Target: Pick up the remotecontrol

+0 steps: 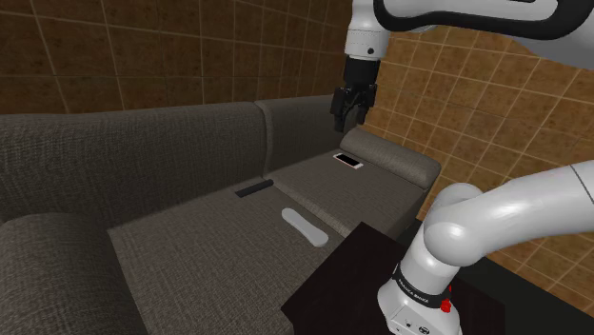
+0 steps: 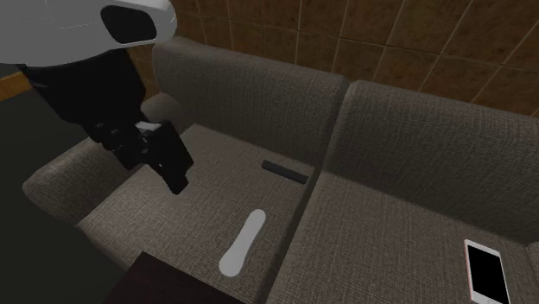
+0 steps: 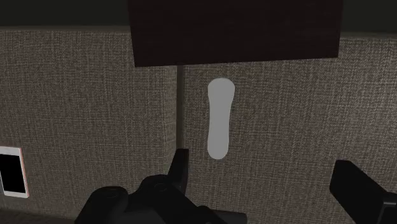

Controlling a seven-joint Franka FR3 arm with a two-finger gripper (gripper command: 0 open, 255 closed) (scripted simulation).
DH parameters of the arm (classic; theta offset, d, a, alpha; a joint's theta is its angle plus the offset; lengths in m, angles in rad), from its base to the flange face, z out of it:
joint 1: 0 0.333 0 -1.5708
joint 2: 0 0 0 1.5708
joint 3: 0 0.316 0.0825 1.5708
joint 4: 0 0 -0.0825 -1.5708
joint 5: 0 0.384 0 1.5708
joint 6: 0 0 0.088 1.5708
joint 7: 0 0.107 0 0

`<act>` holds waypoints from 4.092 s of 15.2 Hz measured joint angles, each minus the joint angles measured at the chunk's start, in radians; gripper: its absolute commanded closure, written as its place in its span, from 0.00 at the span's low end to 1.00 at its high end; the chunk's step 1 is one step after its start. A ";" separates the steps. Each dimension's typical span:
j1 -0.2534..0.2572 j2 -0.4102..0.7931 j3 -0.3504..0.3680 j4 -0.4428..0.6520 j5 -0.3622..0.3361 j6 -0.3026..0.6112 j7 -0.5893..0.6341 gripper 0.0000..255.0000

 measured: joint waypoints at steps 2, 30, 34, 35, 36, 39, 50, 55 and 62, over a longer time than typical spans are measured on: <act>0.003 0.004 -0.008 -0.010 -0.006 0.015 -0.017 0.00; 0.131 0.806 -0.362 0.062 -0.016 0.845 -1.125 0.00; 0.123 0.968 -0.336 0.165 0.055 0.907 -1.285 0.00; 0.113 1.008 -0.328 0.195 0.073 0.919 -1.330 0.00; 0.105 1.042 -0.318 0.223 0.086 0.926 -1.370 0.00; 0.085 1.145 -0.282 0.306 0.115 0.951 -1.472 0.00; 0.038 1.425 -0.184 0.580 0.141 0.933 -1.691 0.00; 0.042 1.445 -0.181 0.598 0.149 0.911 -1.693 1.00; 0.049 1.497 -0.178 0.620 0.149 0.985 -1.685 1.00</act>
